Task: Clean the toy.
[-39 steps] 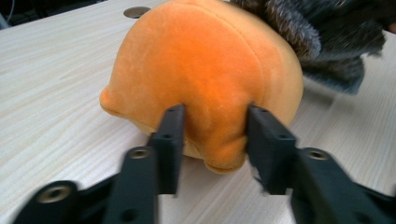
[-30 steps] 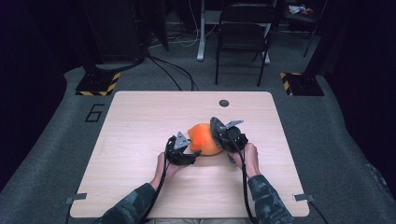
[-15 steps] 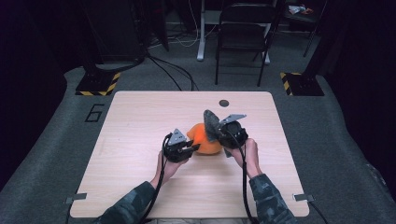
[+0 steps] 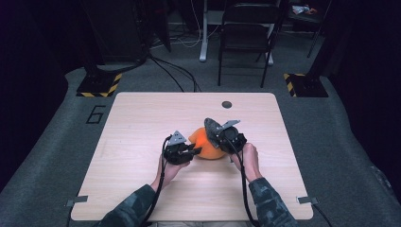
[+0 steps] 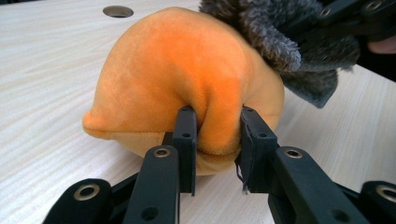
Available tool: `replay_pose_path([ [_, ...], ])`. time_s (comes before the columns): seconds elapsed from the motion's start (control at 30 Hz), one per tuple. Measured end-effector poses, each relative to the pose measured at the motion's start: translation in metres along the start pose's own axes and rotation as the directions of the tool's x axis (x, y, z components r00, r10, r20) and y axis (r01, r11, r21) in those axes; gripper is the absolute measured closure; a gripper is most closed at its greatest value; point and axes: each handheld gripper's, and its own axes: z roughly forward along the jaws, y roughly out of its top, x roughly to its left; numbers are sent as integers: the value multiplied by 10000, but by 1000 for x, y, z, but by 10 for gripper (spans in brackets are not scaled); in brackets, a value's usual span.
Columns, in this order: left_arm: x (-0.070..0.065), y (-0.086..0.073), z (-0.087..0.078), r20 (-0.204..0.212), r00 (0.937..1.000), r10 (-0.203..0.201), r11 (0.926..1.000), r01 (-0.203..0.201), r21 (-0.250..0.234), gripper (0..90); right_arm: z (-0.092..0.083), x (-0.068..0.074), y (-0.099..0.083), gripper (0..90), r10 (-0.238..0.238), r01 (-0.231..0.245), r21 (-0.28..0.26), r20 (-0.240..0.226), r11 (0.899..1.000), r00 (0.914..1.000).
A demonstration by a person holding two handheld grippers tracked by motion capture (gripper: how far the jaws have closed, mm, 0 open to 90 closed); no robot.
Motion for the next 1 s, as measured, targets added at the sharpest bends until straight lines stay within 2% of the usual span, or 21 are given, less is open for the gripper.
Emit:
replay_pose_path([
  [0.1,1,0,1,33,10000,21,10000,-21,17,708,5,-7,-6,742,295,-296,310,25,9991,9996],
  [0.13,1,0,1,23,10000,15,10000,-15,0,706,11,-16,-11,742,491,-491,600,27,9970,9988],
  [0.2,3,0,1,72,10000,-1,10000,1,58,705,14,-19,-13,742,629,-627,733,-6,9953,9980],
  [0.27,4,0,1,45,10000,-66,10000,66,54,705,23,-26,-21,742,1153,-1137,1265,-55,9854,9933],
  [0.3,4,-1,0,30,9999,-106,9999,106,38,705,27,-27,-24,742,1353,-1328,1348,-92,9819,9908],
  [0.33,5,0,0,-5,10000,2,10000,-2,49,703,33,-31,-29,741,1265,-1224,1503,-181,9810,9918],
  [0.4,5,0,0,-15,10000,15,10000,-15,44,701,43,-34,-37,740,1387,-1327,1826,-202,9742,9901],
  [0.43,5,-1,0,-2,10000,-42,10000,42,17,700,45,-35,-38,740,1454,-1376,1821,-296,9736,9889],
  [0.47,5,-1,0,-5,10000,-64,10000,63,-18,699,45,-35,-37,739,1567,-1480,1810,-345,9723,9870],
  [0.53,6,-1,0,-2,10000,-100,9999,100,-61,699,41,-36,-33,740,1333,-1265,1815,-256,9752,9907],
  [0.67,8,-1,-2,-56,9999,-108,9999,107,-34,698,25,-44,-26,745,1512,-1479,1267,-165,9808,9884],
  [0.73,6,-2,-3,-64,10000,-34,10000,34,-24,698,11,-45,-20,746,1660,-1631,666,-402,9844,9853],
  [0.77,5,-1,-3,-25,10000,-27,10000,27,21,698,2,-41,-15,745,1476,-1466,258,-463,9889,9880],
  [0.8,4,-1,-1,-68,10000,6,10000,-6,-58,698,-3,-37,-11,745,1370,-1367,83,-545,9906,9891],
  [0.83,4,0,-1,-40,10000,78,10000,-78,-36,698,-17,-24,-1,745,1050,-1098,-537,-864,9925,9907],
  [0.87,2,0,0,13,10000,69,10000,-69,-48,698,-17,-24,-1,745,1050,-1098,-537,-864,9925,9907],
  [0.97,-1,0,-1,-4,9997,225,9997,-225,-20,696,-27,1,14,743,205,-311,-1047,-1012,9940,9947],
  [1.0,-1,-1,-1,-24,9997,235,9997,-235,16,696,-24,16,20,742,-450,353,-1054,-914,9938,9948],
])
